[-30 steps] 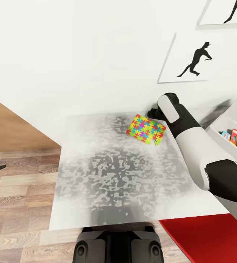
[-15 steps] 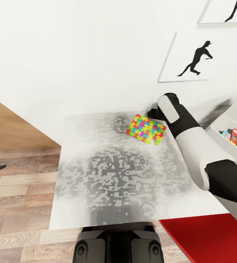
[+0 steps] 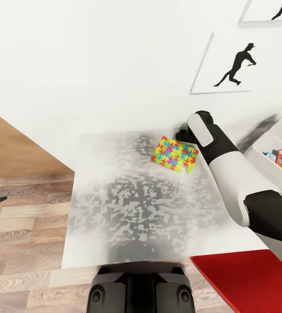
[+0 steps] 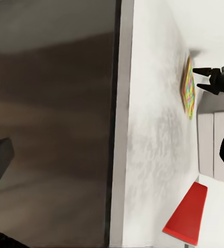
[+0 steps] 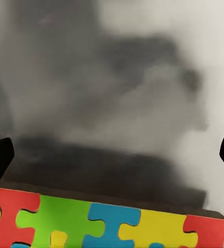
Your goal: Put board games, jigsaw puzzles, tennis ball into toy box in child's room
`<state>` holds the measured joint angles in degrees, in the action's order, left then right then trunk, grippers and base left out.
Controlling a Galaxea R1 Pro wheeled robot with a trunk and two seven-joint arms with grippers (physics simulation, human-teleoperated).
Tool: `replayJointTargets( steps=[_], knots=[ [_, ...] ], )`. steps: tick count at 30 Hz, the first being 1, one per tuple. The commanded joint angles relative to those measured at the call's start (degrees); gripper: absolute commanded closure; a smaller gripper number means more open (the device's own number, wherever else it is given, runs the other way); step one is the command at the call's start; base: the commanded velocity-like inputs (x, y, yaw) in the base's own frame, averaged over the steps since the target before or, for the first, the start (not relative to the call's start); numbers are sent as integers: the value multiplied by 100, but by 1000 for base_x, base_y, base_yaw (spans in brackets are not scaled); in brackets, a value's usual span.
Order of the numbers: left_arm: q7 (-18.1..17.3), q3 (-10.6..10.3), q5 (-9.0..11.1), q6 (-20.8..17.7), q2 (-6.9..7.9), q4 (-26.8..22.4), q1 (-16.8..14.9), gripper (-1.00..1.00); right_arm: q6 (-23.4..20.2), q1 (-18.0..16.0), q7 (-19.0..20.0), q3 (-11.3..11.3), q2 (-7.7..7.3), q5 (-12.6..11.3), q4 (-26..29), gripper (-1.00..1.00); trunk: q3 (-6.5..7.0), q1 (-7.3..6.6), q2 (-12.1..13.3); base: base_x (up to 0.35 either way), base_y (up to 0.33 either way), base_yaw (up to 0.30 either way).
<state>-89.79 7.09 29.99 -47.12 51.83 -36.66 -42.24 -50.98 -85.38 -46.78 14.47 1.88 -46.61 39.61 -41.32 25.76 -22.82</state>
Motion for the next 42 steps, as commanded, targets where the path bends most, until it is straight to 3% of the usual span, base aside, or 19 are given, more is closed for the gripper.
replayJointTargets(
  steps=[1, 25, 42],
  knots=[
    [-21, -5, 4, -61, 3, 1, -3, -100, -8, -5, -60, 22, -3, -59, 3, -100, -8, 2, -10, -72, 45, 0],
    [-21, -5, 7, -61, 0, 1, -3, -100, 0, 21, -60, 21, 2, -66, 3, -100, -8, 2, -10, -39, 51, 0],
    [-21, 3, 14, -61, 3, 146, -3, -100, 1, 21, -60, 20, 5, -67, 3, -100, -8, 2, -10, -143, 93, 0]
  ],
)
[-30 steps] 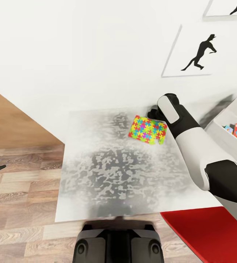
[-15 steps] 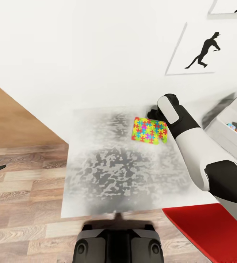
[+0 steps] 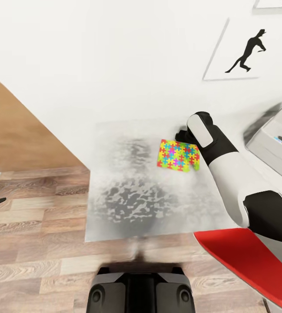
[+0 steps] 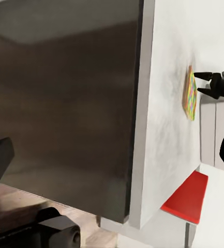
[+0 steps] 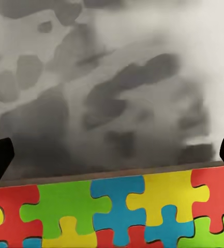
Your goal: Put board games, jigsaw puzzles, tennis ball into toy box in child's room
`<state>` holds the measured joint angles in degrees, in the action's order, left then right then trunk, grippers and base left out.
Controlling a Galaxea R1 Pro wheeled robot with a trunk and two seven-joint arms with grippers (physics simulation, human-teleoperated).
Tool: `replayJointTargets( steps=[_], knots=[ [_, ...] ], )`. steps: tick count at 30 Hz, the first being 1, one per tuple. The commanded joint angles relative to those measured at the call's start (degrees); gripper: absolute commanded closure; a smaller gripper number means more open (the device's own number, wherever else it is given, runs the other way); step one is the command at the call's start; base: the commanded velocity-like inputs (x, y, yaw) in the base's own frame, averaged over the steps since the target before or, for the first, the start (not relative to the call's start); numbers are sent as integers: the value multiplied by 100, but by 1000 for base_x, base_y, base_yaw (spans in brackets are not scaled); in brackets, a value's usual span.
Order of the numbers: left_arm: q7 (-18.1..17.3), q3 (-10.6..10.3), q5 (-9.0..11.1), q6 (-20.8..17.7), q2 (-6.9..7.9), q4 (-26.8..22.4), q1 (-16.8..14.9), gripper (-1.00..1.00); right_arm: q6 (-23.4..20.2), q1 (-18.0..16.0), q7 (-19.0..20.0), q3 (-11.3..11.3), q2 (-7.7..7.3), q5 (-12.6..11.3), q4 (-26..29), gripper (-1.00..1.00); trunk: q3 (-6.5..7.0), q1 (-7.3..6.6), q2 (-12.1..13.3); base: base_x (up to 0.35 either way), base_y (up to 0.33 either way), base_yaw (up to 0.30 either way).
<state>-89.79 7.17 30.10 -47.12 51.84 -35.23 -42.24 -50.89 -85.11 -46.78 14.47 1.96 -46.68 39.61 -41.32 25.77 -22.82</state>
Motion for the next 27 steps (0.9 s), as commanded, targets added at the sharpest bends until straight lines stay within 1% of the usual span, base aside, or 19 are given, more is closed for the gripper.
replayJointTargets(
  steps=[1, 9, 16, 27],
  knots=[
    [-21, -6, 3, -61, 2, 7, -3, -100, -8, -6, -60, 21, -3, -60, 3, -100, -8, 1, -10, -198, 149, 0],
    [-21, -5, 4, -61, 2, 16, -3, -100, -5, 2, -60, 21, -4, -60, 3, -100, -8, 1, -10, -230, 166, 0],
    [-21, -5, 4, -61, 2, 16, -3, -100, 121, 3, -60, 21, -11, -60, 3, -100, -8, 1, -10, -246, 181, 0],
    [-21, -5, 4, -61, 2, 16, -3, -100, 151, 9, -60, 26, -3, -60, 3, -100, -8, 1, -10, -247, 180, 0]
  ],
)
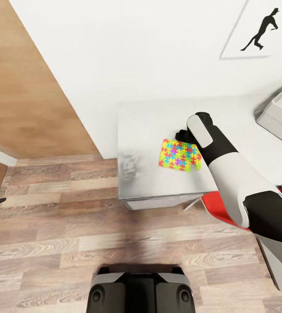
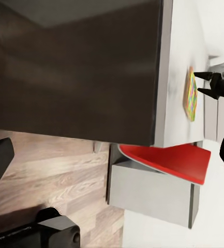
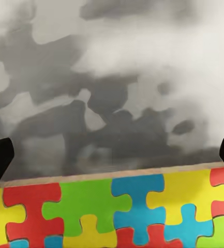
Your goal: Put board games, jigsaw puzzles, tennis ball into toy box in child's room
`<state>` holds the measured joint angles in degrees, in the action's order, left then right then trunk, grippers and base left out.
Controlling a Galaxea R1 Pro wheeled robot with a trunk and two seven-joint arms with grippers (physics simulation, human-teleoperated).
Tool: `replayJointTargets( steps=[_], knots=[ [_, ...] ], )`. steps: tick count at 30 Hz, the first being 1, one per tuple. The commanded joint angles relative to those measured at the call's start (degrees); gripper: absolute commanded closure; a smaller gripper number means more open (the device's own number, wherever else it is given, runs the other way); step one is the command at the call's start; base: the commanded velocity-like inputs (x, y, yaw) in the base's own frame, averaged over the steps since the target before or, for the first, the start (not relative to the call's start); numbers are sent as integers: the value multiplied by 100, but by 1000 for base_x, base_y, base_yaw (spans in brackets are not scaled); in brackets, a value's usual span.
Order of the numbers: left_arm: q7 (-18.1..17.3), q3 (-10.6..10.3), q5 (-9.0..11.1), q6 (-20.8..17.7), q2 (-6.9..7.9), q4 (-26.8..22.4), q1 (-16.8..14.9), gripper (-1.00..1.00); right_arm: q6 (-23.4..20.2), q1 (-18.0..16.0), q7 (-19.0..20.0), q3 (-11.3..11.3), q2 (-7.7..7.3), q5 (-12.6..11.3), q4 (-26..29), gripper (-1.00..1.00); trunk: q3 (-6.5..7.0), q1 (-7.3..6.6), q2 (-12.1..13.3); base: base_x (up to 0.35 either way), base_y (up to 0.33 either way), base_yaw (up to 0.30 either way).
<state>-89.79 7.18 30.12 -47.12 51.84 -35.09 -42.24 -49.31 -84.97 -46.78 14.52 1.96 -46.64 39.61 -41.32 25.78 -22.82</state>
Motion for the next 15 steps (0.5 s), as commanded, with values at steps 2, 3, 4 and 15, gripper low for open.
replayJointTargets(
  steps=[2, 3, 4, 15],
  knots=[
    [-21, -6, 3, -61, 2, 2, -4, -100, -8, -4, -59, 23, -4, -64, 3, -100, -8, 1, -10, -247, 174, 0],
    [-21, -6, 3, -61, 2, 2, -4, -100, -8, -5, -59, 20, -7, -64, 3, -100, -8, 1, -10, -247, 173, 0],
    [-21, -6, 3, -61, 2, 2, -4, -100, -8, -5, -59, 18, -8, -66, 3, -100, -8, 1, -10, -244, 172, 0],
    [-21, -6, 3, -61, 2, 2, -4, -100, -8, -6, -59, 16, -6, -73, -5, -100, -8, 1, -10, -200, 136, 0]
  ],
)
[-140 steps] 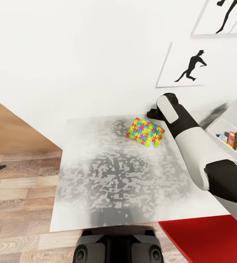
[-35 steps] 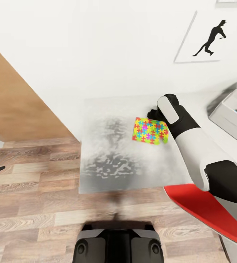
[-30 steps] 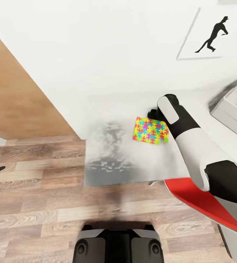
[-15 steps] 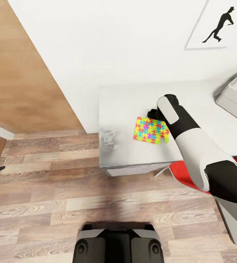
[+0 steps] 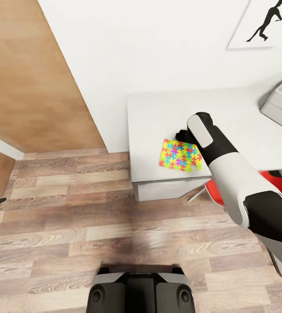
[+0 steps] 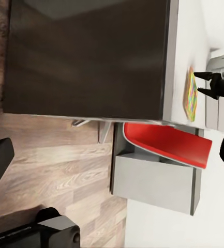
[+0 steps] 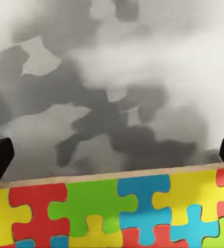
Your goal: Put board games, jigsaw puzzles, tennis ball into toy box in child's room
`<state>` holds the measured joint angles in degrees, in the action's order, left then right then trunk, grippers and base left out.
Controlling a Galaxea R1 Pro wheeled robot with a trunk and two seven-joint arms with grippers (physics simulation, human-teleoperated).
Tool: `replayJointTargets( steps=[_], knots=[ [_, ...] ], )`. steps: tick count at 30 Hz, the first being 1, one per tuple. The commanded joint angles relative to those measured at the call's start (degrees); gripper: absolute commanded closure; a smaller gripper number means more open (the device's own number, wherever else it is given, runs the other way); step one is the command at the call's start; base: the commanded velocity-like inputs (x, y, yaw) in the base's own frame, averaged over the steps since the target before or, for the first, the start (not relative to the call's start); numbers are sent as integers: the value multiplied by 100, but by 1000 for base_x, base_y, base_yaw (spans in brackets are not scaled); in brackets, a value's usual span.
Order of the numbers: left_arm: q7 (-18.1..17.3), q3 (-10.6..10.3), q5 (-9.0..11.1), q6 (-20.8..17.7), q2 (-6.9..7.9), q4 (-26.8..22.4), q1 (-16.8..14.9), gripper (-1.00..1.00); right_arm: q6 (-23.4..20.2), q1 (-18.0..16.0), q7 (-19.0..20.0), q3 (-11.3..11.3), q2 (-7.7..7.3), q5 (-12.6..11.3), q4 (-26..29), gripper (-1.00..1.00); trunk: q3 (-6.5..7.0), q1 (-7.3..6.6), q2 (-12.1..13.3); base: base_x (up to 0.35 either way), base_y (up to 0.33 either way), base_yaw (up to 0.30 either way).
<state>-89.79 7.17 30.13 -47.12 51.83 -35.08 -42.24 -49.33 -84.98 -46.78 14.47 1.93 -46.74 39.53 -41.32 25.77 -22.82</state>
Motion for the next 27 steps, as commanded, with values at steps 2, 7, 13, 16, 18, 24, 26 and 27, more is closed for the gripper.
replayJointTargets(
  steps=[2, 7, 13, 16, 18, 24, 26, 27],
  knots=[
    [-21, -5, 1, -61, 2, 1, -3, -100, -7, -5, -59, 21, 1, -63, 2, -100, -8, 1, -10, -216, 109, 0],
    [-21, -5, 1, -61, 2, 1, -3, -100, -7, -4, -59, 27, -1, -63, 2, -100, -8, 1, -10, -158, 43, 0],
    [-21, -5, 1, -61, 2, 1, -3, -100, -7, -2, -59, 24, -7, -63, 2, -100, -8, 1, -10, -151, 52, 0],
    [-21, -5, 1, -61, 2, 1, -3, -100, -7, -2, -59, 23, -8, -63, 2, -100, -8, 1, -10, -41, 15, 0],
    [-21, -5, 1, -61, 2, 1, -3, -100, -7, -2, -59, 23, -8, -63, 2, -100, -8, 1, -10, -76, 6, 0],
    [-21, -5, 1, -61, 2, 1, -3, -100, -7, -1, -56, 24, -8, -66, 2, -100, -8, 1, -10, -62, 1, 0],
    [-21, -5, 1, -61, 2, 1, -3, -100, -5, -1, -58, 22, -8, -67, 2, -100, -8, 1, -10, -8, 0, 0],
    [-21, -5, 1, -61, 2, 1, -3, -100, -6, -1, -57, 21, -8, -69, 2, -100, -8, 1, -10, -5, 0, 0]
  ],
)
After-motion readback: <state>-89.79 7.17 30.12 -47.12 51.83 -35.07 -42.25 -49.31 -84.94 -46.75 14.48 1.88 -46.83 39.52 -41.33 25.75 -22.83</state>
